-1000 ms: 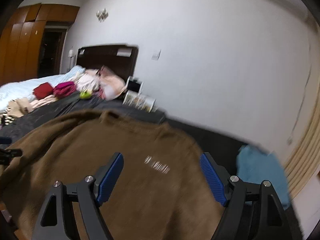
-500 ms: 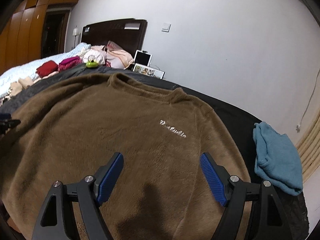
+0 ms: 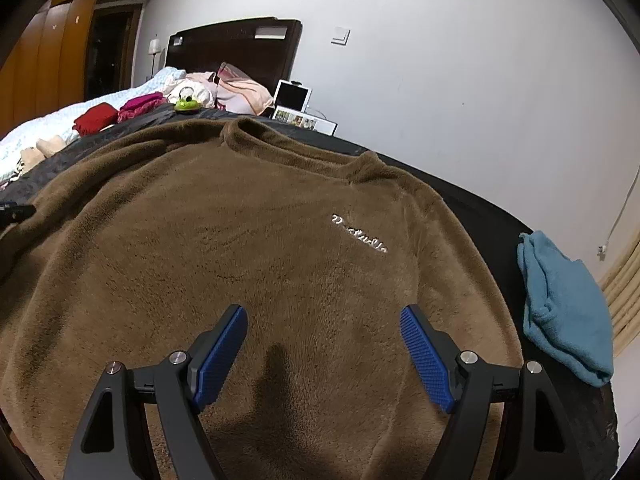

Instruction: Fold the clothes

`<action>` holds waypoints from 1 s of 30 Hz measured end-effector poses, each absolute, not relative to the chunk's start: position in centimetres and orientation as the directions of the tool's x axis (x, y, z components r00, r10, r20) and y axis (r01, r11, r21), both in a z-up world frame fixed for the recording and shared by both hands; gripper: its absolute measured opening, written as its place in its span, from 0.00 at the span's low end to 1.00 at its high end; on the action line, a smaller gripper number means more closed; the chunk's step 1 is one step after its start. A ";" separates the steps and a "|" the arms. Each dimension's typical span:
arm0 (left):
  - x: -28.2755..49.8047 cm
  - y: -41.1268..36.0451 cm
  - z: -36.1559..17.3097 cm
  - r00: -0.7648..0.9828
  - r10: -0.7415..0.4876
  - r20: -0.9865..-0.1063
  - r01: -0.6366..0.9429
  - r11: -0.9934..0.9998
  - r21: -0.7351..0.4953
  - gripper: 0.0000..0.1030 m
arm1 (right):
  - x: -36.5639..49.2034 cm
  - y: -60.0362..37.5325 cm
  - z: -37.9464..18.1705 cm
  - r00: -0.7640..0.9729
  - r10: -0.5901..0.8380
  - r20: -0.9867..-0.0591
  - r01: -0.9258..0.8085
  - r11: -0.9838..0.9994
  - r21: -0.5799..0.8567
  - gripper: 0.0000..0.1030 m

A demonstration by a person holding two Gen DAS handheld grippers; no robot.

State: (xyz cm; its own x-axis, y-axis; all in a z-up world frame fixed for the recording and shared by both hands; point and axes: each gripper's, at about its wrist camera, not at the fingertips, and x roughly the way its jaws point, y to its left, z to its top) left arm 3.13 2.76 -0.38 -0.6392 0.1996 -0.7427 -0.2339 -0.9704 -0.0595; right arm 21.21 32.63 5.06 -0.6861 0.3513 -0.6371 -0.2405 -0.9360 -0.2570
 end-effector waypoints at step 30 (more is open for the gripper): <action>8.8 8.8 -0.7 -0.610 0.209 -0.764 -0.433 -0.896 0.101 0.82 | 20.9 32.4 4.7 -0.683 0.358 -0.637 -0.238 -0.933 -0.269 0.78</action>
State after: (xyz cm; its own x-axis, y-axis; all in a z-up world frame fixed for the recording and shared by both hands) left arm 8.81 8.78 -0.70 -0.6104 0.2095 -0.7639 -0.4334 -0.8955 0.1008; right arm 20.89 32.40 4.67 -0.6832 0.3578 -0.6365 -0.2378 -0.9332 -0.2693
